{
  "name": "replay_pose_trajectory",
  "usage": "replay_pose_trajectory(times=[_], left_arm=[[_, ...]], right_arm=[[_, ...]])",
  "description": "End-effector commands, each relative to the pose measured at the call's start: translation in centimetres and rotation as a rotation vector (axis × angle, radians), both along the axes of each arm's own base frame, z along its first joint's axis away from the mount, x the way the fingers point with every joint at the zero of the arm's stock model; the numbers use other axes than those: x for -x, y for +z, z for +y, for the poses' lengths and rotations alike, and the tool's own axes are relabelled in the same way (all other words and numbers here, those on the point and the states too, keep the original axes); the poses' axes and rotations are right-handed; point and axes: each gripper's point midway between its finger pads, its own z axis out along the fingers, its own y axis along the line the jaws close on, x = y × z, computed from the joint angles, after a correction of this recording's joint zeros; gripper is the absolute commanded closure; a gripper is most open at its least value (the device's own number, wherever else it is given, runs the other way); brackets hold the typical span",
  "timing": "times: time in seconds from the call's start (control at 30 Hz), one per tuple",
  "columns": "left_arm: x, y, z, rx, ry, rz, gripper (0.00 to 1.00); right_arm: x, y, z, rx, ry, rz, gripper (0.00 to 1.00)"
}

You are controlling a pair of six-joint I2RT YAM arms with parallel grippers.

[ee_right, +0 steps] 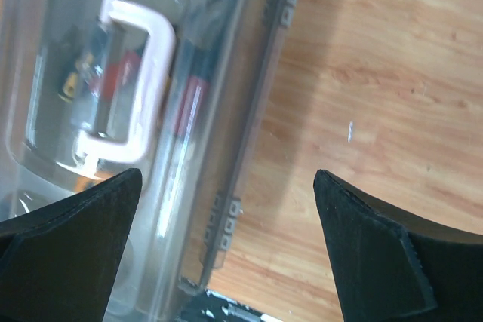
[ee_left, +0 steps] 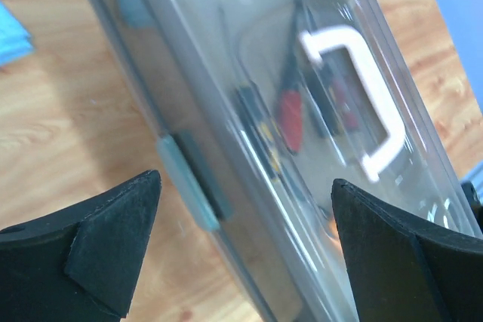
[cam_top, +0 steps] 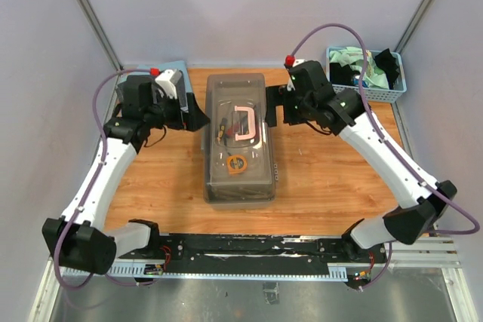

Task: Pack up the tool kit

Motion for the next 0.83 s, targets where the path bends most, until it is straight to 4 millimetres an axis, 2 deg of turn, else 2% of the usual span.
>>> replay_pose_trajectory(times=[0.0,0.23,0.37,0.8], left_arm=[[2.6,0.9,-2.2,0.060,-0.008,-0.023,0.01],[4.8,-1.6,-1.5,0.061,0.022,0.015,0.01],[5.2,-2.4,-1.1,0.040,0.030,0.014,0.01],[5.4,-2.7,-0.8,0.019,0.037,0.019,0.01]], right_arm=[[1.0,-0.8,-1.1,-0.049,-0.014,0.004,0.02],[2.9,-2.7,-0.5,-0.109,0.012,0.063,0.02],[3.0,-2.9,-0.6,-0.122,0.024,0.044,0.02],[3.0,-3.1,1.3,-0.168,0.097,0.054,0.02]])
